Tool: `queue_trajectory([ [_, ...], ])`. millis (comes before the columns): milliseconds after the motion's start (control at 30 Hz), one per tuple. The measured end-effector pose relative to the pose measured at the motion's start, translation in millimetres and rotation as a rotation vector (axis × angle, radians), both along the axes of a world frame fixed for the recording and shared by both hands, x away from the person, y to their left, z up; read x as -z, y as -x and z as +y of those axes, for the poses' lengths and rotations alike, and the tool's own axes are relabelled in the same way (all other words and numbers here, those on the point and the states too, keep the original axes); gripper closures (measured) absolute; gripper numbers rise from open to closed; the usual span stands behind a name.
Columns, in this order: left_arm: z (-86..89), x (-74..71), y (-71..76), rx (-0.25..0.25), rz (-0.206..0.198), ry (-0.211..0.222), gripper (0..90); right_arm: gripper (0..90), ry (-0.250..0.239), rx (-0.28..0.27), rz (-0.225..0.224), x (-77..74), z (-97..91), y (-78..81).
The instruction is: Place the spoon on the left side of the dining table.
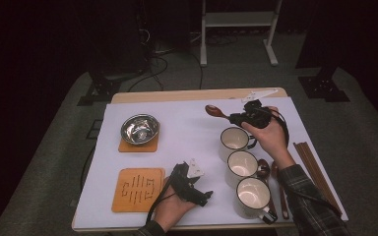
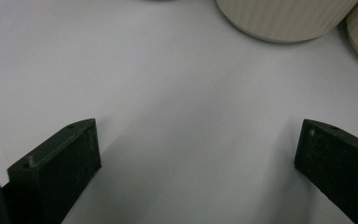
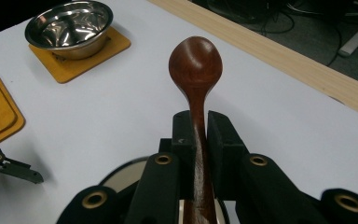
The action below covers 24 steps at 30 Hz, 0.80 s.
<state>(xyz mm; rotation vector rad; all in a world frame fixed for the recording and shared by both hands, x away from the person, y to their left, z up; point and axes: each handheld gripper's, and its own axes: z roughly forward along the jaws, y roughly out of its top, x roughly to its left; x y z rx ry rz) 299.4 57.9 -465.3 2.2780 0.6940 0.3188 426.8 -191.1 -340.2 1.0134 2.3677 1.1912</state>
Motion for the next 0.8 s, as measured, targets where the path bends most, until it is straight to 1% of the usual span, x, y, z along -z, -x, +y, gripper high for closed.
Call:
queue_trajectory([
  [300, 0.0, -0.1, 0.1, 0.0, 0.0, -0.001, 0.0, 81.0, -0.011, -0.046, 0.006, -1.1, 20.2, -9.9],
  [500, 0.1, -0.1, 0.0, 0.0, -0.001, -0.001, 0.0, 81.0, -0.038, -0.076, 0.02, 0.3, 32.3, -16.1],
  [567, 0.1, -0.1, 0.0, 0.0, -0.001, -0.001, 0.0, 81.0, -0.036, -0.089, 0.018, 1.1, 36.0, -18.3],
  [700, 0.1, -0.1, 0.0, 0.0, -0.001, -0.002, 0.0, 81.0, -0.042, -0.104, 0.028, 1.9, 43.9, -21.4],
  [800, 0.1, -0.1, 0.0, 0.0, -0.002, -0.003, 0.0, 81.0, -0.035, -0.119, 0.027, 2.1, 50.6, -23.5],
])
